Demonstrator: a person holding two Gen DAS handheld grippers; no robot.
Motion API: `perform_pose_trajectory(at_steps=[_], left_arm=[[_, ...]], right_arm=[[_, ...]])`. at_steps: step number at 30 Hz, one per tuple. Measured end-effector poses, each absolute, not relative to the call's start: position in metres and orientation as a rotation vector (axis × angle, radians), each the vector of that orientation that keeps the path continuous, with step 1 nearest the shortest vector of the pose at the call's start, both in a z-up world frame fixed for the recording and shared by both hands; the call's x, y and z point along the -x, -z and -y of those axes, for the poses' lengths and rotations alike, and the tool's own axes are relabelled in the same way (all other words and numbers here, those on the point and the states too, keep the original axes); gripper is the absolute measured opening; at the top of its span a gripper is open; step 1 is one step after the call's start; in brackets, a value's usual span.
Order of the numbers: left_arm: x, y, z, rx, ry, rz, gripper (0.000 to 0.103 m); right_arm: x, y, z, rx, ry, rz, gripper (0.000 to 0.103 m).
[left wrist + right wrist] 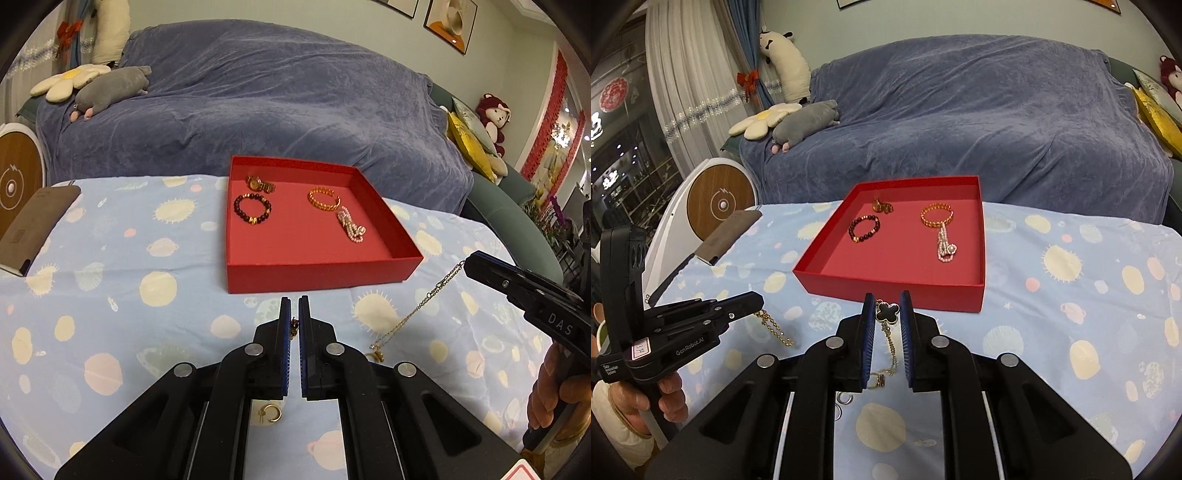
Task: Organize jewelry
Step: 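Carry the chain and clover necklace into the red box and lower them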
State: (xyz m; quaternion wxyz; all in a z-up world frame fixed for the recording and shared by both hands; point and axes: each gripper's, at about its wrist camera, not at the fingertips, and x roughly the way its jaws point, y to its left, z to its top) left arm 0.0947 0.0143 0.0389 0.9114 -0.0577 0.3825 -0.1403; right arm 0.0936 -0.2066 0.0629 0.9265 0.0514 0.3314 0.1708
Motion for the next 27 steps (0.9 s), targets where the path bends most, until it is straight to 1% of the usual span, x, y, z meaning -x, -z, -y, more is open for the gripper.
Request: perform_pose_trajectory(at_steps=[6, 16, 21, 27], left_arm=[[-0.106, -0.073, -0.011, 0.123, 0.308, -0.752, 0.002], [-0.158, -0.107, 0.012, 0.063, 0.307, -0.710, 0.002], [-0.190, -0.106, 0.016, 0.058, 0.274, -0.704, 0.002], [-0.227, -0.085, 0.019, 0.057, 0.244, -0.738, 0.002]], right_arm=[[-0.099, -0.094, 0.220, -0.136, -0.350, -0.641, 0.013], [-0.141, -0.141, 0.216, -0.110, -0.326, -0.567, 0.013], [-0.170, -0.139, 0.213, -0.113, -0.305, -0.568, 0.013], [-0.202, -0.111, 0.215, -0.124, -0.286, -0.628, 0.013]])
